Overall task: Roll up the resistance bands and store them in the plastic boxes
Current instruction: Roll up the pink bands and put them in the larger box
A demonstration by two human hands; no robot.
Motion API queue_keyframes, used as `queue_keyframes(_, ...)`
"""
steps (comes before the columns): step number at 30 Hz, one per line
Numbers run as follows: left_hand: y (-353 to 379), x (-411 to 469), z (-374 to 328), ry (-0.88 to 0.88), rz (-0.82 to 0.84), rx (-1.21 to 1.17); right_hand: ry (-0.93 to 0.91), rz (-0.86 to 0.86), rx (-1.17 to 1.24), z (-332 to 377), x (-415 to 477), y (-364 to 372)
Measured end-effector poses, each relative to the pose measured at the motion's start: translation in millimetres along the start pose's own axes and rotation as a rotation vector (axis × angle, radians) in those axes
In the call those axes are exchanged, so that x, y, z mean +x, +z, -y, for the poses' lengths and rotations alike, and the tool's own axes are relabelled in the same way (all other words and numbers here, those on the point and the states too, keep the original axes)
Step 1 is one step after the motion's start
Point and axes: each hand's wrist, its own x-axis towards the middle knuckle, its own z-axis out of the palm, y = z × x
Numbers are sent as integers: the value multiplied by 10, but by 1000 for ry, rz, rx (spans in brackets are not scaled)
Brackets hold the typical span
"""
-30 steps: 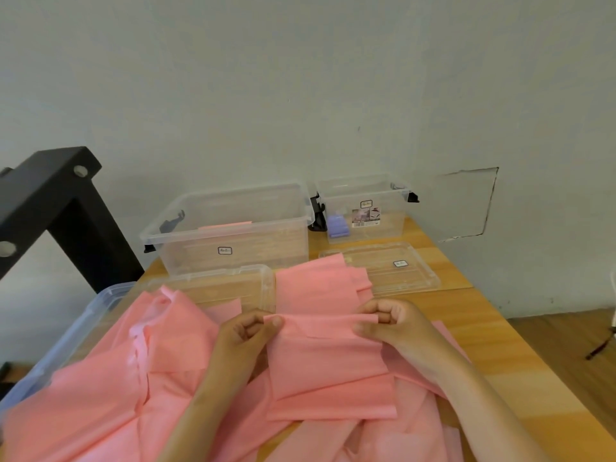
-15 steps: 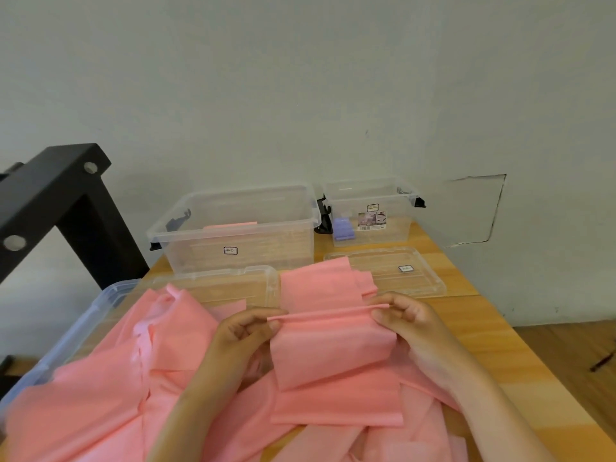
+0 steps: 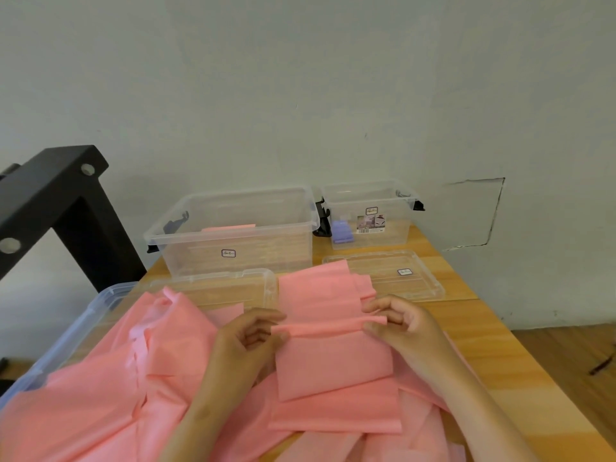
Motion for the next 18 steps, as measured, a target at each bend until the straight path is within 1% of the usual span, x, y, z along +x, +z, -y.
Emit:
queue_keyframes(2,-9,2,-4,3,-5,19,-3,-30,-43,-7,11,-6)
queue_keyframes(4,-19,8,1,-12,-19,15,-17,-25,-72,-19,18,0)
queue_keyframes(7,1,-11,-9,-87,23,-99,-23,-2,-60,6,0,17)
queue_keyframes(9,13,-26,-28,-117,48,-159,-24,8,-25,2,-9,4)
queue_keyframes(13,-55,-15,-45,-103,53,-232,6,35,159,23,-6,-28)
queue_keyframes(16,-114,-10,-27,-116,64,-234,5,21,185,22,-6,-51)
queue_keyframes(18,-111,-5,1,-92,48,-211,-6,25,152,54,-17,-42)
